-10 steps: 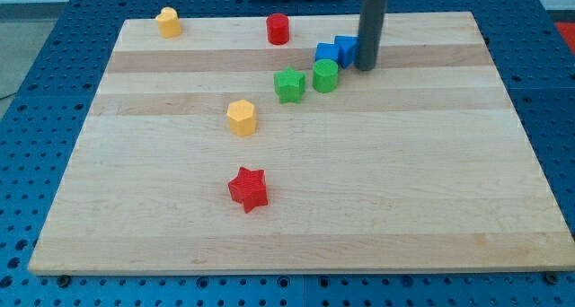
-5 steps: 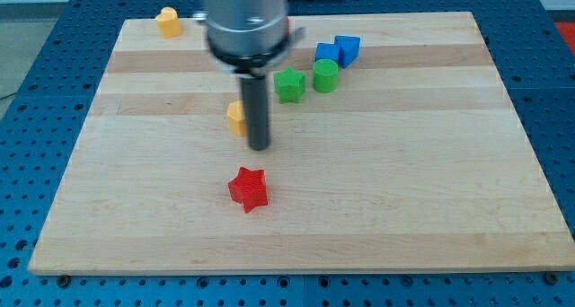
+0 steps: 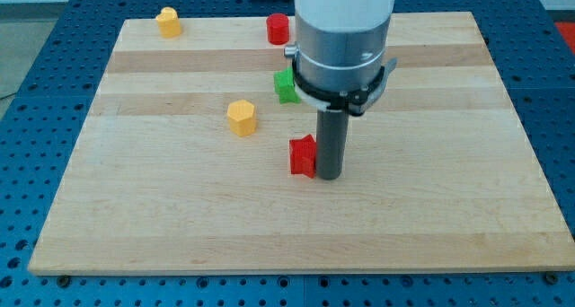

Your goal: Push the red star towards the group of blocks

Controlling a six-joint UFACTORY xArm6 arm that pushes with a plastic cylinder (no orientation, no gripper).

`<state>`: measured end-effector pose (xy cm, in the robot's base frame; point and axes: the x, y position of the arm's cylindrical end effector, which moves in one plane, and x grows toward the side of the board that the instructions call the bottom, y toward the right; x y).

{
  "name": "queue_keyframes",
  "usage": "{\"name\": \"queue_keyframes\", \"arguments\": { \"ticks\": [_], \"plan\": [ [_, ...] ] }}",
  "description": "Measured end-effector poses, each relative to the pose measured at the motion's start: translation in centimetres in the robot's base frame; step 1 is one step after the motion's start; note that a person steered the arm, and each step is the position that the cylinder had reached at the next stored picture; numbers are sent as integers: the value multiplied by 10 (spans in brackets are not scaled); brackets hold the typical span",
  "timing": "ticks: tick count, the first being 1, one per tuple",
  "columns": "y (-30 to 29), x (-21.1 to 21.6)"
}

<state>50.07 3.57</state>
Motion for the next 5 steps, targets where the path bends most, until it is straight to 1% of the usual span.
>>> {"name": "queue_keyframes", "arguments": {
  "ticks": [1,2,3,4,5],
  "plan": [
    [-19,31],
    [-79,42],
    [-70,8],
    [18,-19],
    [64,-55]
  ]
}}
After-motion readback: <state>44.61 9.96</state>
